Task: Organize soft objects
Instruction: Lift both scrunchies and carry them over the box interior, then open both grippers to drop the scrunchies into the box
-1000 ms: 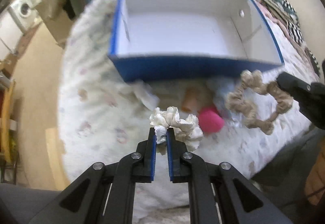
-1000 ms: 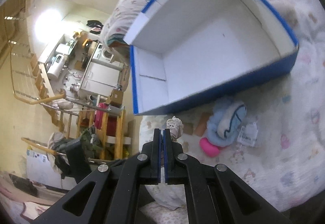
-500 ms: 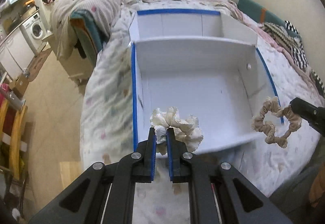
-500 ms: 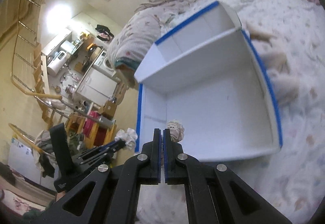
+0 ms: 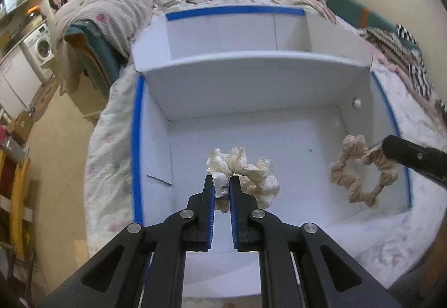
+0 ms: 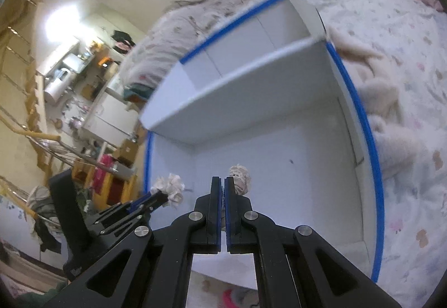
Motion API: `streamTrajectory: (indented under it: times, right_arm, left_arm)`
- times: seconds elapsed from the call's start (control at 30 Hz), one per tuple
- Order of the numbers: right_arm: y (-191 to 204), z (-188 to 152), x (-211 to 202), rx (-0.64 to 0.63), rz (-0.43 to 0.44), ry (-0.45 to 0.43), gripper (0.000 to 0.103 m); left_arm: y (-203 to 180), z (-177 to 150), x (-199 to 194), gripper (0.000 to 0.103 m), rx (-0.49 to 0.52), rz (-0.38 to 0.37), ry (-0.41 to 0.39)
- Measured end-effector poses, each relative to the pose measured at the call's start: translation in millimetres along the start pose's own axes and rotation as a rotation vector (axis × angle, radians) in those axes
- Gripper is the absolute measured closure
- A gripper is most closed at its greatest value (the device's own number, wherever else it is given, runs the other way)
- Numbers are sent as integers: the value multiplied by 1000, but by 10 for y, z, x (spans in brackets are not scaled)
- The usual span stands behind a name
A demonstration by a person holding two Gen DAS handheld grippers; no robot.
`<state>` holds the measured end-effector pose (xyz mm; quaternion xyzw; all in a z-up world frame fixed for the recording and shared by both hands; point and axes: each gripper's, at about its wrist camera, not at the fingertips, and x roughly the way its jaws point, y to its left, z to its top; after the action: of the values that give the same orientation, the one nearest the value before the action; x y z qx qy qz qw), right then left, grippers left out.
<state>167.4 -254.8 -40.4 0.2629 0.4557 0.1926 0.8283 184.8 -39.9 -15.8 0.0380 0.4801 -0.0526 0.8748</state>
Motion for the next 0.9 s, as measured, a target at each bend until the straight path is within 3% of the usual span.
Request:
streamTrajectory:
  times: [0.17,0.37,0.67,0.77,0.8,0.83,0.9]
  right_arm:
    - [-26,-59,233,-41,-38,65,99]
    - [-55,-94,393,-50,-64,117,99]
    - [-82,-113,379,-90,-155,108,96]
    - [-83,-101,344,-100,-176,95,81]
    - [-75,-99,330,-107,-185,88,67]
    - [-66,-88,329,-114,-189,80,44]
    - [-43,-90,288,-127,-185,57,26]
  left_arm:
    - [-113,-142,340,94,55,29,34]
    - [-93,-161,501,93,24,35,41]
    - [-56,-95,490,89,-3,44,14]
    - [-64,-92,487,89,-1,24,15]
    - [-67,-95,479,88,3,17,16]
    - [-83,-92,475,86,7,13,17]
    - [-107,-96,458,77,11,8,14]
